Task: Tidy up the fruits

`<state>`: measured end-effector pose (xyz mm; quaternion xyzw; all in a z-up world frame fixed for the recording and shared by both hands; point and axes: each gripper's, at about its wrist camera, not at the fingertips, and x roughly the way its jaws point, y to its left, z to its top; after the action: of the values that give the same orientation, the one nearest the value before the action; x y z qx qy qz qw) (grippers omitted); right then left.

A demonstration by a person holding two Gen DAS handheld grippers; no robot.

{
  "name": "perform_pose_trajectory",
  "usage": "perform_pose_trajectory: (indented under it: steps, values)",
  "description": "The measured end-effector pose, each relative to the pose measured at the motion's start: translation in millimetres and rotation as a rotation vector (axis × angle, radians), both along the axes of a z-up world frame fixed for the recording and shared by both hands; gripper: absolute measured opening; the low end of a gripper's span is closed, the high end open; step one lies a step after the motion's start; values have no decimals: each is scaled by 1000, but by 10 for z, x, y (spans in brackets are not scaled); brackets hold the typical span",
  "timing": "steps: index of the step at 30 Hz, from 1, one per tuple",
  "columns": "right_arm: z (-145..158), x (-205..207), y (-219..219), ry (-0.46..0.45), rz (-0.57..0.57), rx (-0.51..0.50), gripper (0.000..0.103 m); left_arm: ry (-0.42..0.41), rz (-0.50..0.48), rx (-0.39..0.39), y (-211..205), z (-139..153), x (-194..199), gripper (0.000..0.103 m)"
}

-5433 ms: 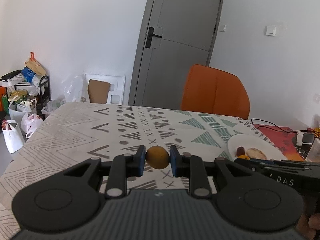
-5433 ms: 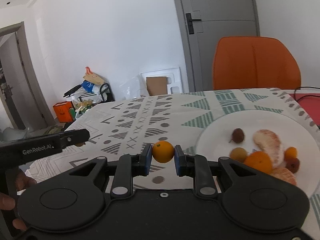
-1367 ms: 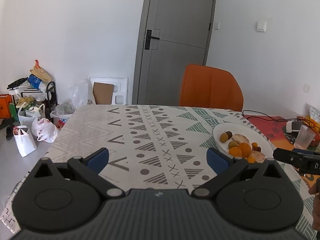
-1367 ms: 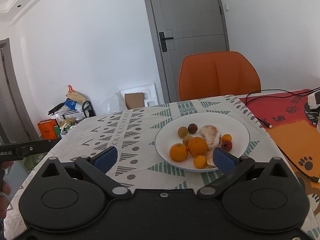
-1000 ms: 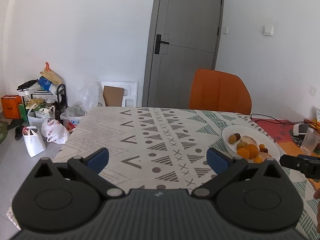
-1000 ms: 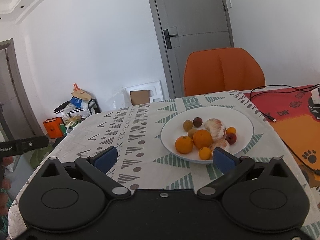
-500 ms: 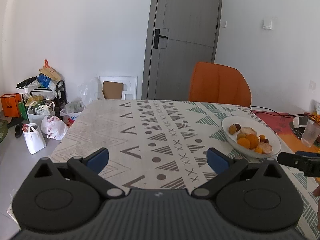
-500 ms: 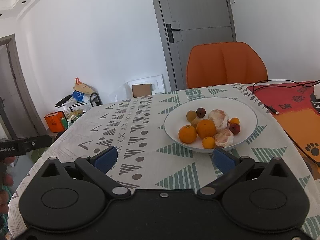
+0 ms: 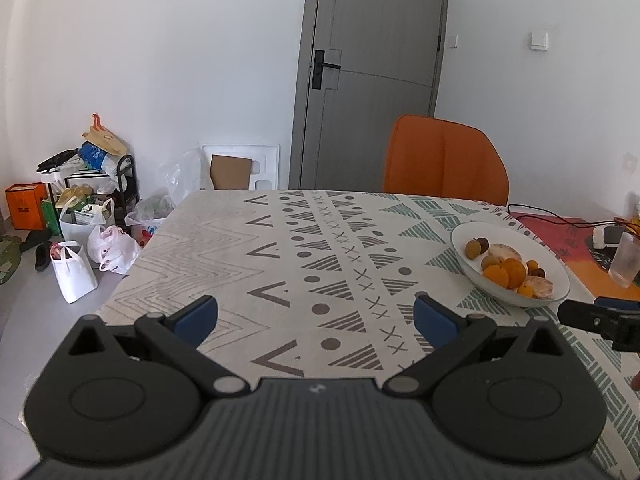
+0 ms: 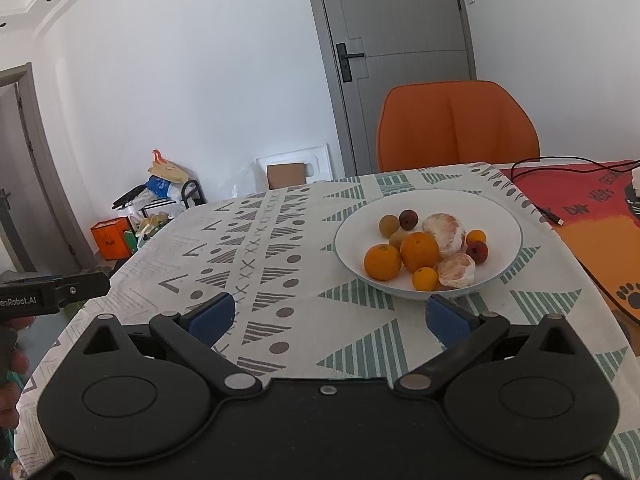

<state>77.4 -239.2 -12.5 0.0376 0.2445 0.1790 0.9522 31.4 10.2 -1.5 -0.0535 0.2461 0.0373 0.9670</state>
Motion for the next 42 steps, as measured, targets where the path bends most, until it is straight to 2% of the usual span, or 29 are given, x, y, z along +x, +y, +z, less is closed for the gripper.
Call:
perform_pose_trajectory:
  steps: [42]
  values:
    - [-25,-2,28,4,-5,-7,103,28,0,8,-8,-12,1,103]
